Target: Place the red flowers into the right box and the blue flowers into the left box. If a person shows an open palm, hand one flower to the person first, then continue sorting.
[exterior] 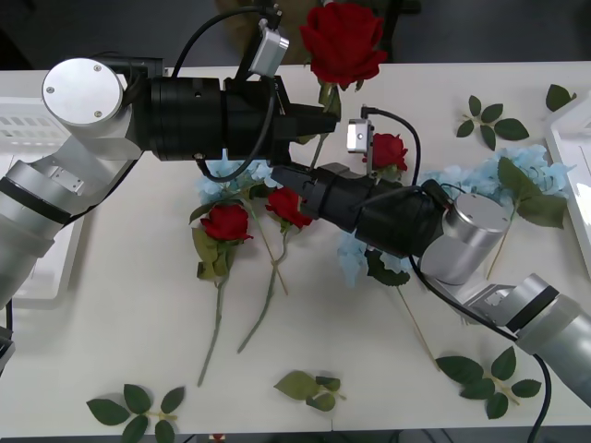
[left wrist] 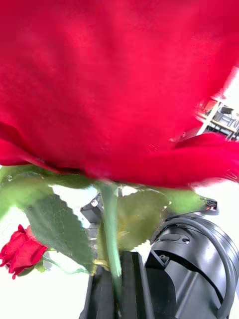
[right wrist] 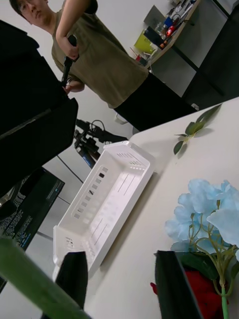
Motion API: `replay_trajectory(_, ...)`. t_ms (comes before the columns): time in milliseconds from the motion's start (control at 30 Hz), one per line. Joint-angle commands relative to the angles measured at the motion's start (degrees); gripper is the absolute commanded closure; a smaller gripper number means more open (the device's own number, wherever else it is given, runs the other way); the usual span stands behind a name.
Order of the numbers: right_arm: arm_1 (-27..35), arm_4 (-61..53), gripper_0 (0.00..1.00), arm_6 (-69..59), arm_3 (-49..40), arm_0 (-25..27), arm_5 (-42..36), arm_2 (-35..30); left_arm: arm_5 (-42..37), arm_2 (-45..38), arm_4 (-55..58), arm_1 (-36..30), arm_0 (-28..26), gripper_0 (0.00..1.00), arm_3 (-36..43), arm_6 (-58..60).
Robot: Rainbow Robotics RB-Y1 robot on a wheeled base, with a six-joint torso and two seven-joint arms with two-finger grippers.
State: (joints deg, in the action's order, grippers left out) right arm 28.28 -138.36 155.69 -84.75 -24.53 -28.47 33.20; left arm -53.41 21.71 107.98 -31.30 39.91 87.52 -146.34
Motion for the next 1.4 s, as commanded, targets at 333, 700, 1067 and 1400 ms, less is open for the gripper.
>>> replay_trajectory(333, 2.0, -3.3, 1.0, -0.7, -1.5, -2.1, -0.5, 0.4, 0.9, 0.2, 2.9, 1.0, -1.1, 0.0, 0.6, -7.4)
replay_trajectory(700, 14.9, -7.3, 1.0, -0.7, -1.1, -1.6, -3.5, -2.2, 0.9, 0.2, 3.5, 0.9, -1.1, 0.0, 0.7, -8.2)
replay_trajectory(1067, 15.9, 17.6, 1.0, -10.8, 11.2, -2.3, -24.0, -25.3, 0.9, 0.2, 4.3, 0.7, -1.2, 0.0, 0.6, -8.7)
replay_trajectory(1400, 21.2, 42.7, 1.0, -30.6, 14.1, -2.5, -45.1, -44.5, 0.9, 0.2, 4.3, 0.5, -1.2, 0.0, 0.6, -8.7)
